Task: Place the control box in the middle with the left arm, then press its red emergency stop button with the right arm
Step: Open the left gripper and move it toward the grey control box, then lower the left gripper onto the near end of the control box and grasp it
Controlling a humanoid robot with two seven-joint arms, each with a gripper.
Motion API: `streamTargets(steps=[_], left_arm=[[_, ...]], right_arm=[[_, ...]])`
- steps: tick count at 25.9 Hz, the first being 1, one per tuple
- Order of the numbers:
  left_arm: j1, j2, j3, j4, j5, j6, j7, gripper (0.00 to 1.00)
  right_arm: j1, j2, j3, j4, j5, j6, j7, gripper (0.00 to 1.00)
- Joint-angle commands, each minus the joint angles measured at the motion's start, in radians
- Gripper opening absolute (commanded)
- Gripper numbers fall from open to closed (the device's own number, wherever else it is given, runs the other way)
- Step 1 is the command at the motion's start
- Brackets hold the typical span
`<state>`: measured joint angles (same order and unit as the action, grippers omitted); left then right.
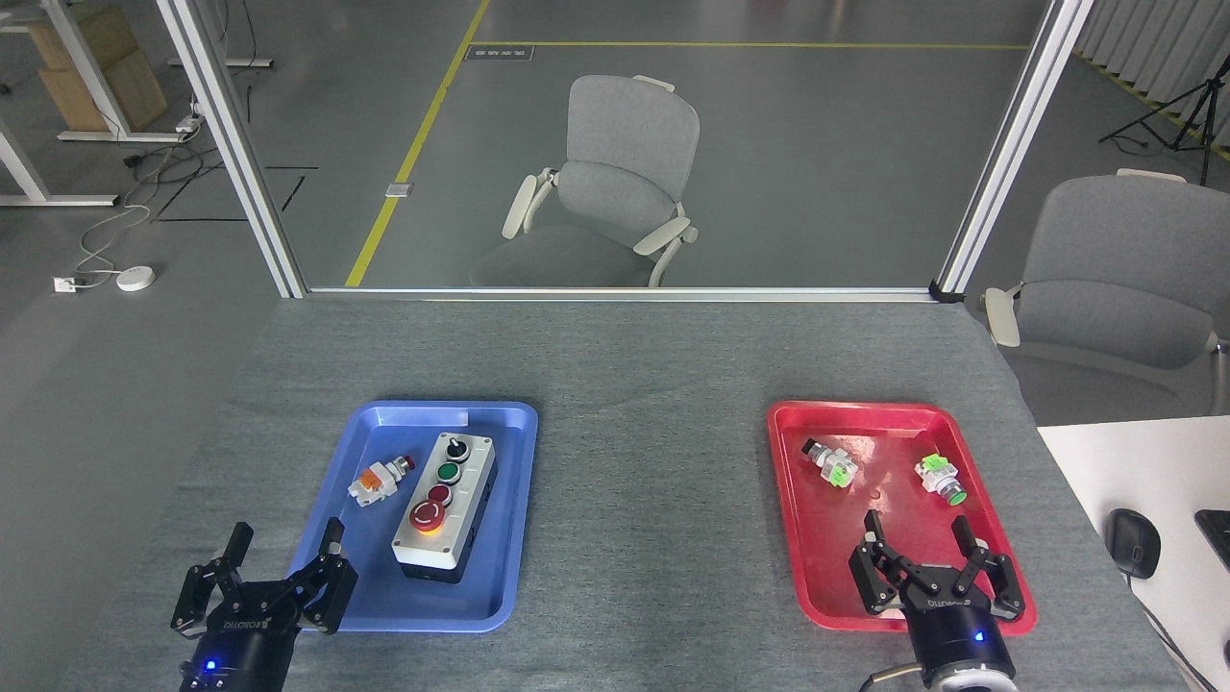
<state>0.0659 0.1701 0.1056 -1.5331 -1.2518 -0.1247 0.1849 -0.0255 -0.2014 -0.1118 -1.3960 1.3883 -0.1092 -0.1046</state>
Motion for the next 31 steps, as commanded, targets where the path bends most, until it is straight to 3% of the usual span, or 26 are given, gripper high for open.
streamTargets(steps=[1,6,16,20,24,31], left_arm=[[0.000,0.000,0.000,0.001,0.000,-0.001,0.007,0.99],[0.000,0.000,0.000,-0.001,0.006,0.002,-0.001,0.99],[0.052,-0.021,-0.032,-0.019,-0.005,-0.030,0.001,0.99],[0.048,-0.057,-0.127,-0.010,-0.043,0.048,-0.001,0.98],[0.040,-0.090,-0.207,0.010,-0.182,0.139,-0.002,0.98],[-0.067,-0.139,-0.210,0.162,-0.274,0.181,-0.061,0.98]], right_arm=[[-0.005,0.002,0.009,-0.006,0.003,0.005,0.003,0.99],[0.006,-0.007,0.008,-0.029,0.052,-0.014,0.075,0.99],[0.003,0.002,0.006,-0.075,0.052,-0.029,0.095,0.99],[0.004,-0.004,0.006,-0.074,0.049,-0.009,0.100,0.99],[0.058,0.004,0.012,-0.138,0.048,0.083,0.091,0.99],[0.072,0.010,0.046,-0.141,0.054,0.075,0.071,0.98]])
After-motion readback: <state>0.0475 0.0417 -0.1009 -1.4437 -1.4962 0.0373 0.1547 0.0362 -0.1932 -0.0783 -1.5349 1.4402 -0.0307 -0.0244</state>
